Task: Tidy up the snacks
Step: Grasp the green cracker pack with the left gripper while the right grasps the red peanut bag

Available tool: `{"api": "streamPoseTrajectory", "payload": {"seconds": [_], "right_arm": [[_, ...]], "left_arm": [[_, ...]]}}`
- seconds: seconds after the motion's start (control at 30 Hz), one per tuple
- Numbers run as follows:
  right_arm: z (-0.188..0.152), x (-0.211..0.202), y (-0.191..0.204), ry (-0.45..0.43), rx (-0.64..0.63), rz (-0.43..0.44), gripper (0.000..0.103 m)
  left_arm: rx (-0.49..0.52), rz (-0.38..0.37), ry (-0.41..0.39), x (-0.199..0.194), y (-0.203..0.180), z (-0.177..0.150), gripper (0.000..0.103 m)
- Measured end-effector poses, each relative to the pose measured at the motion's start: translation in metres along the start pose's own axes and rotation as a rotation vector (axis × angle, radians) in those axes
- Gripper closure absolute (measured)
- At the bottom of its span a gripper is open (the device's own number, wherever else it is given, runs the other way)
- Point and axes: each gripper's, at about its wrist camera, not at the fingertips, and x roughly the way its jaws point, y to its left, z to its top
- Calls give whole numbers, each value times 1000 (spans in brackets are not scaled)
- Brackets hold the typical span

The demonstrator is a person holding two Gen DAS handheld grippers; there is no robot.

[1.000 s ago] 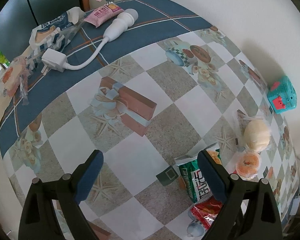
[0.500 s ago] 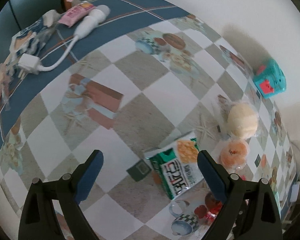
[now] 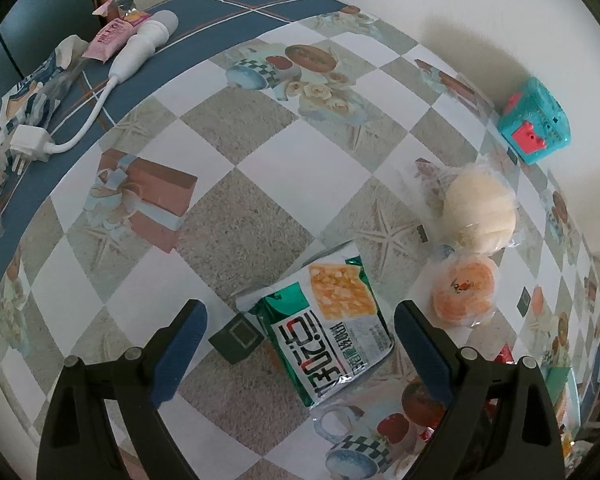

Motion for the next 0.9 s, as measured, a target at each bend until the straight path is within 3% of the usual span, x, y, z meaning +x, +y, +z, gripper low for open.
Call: {"api": "streamPoseTrajectory", "payload": {"seconds": [0.13,0.33,0.4,0.53,0.57,0.63,0.9], "right_arm": [[-1,0,4,-8,-14,-9,1],[-1,-5,5,-24,-28,-10,23],[-1,-6,4,-25,-29,-5,29],[1,-8,4,-25,-37,3,49],[1,-8,3,-23,-36,6,49],[1,-7,2,-19,-35,12,49],[1,-15,-2,-21,-23,31,49]], "left_arm": [[3,10,8,3,-2,-1,8],[19,15,-6,5,-12,3,11],[30,16,-16,1,-14,2,28],[43,11,-14,0,-18,1,33],[43,9,-13,0,-19,2,41],[42,7,-14,-2,-21,1,47],[45,2,-6,-8,-28,-1,49]]}}
